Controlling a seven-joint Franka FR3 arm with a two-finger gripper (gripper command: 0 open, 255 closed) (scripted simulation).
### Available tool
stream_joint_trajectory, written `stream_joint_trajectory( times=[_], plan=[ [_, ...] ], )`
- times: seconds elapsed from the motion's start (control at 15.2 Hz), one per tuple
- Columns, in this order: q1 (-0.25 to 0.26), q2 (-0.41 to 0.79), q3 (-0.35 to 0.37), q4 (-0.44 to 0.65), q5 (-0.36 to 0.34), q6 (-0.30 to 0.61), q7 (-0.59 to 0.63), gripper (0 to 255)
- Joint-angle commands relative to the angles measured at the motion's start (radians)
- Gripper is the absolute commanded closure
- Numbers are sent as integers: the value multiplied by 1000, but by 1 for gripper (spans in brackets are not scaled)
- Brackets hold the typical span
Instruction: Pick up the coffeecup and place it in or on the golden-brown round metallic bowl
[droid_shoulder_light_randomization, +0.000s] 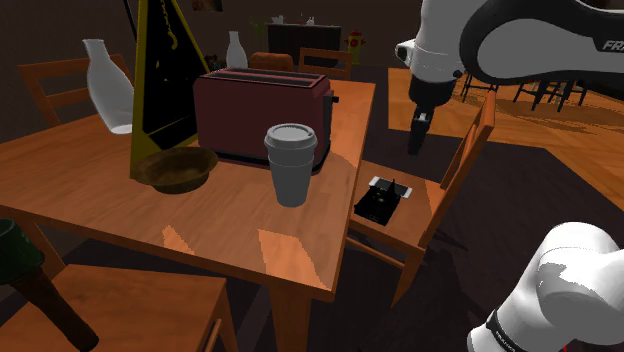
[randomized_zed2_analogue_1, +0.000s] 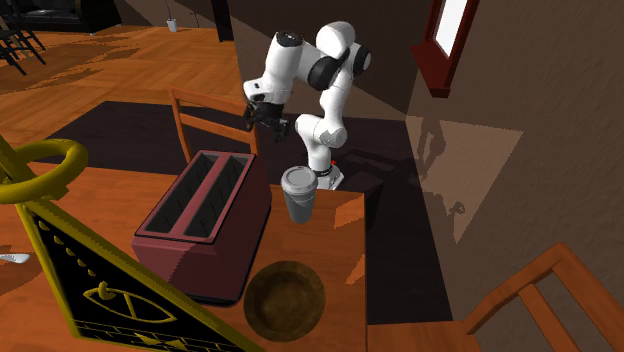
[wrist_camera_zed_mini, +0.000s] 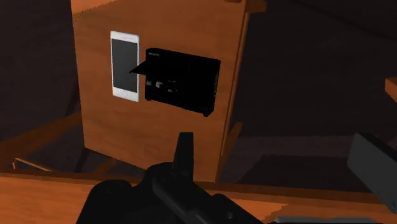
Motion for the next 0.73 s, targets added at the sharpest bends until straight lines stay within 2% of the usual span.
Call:
stream_joint_trajectory(
  times=[0.0, 0.66],
  plan=[
    [27, 17, 40, 22, -41, 42, -34, 0],
    [148, 38, 208, 24, -255, 286, -196, 0]
  ],
)
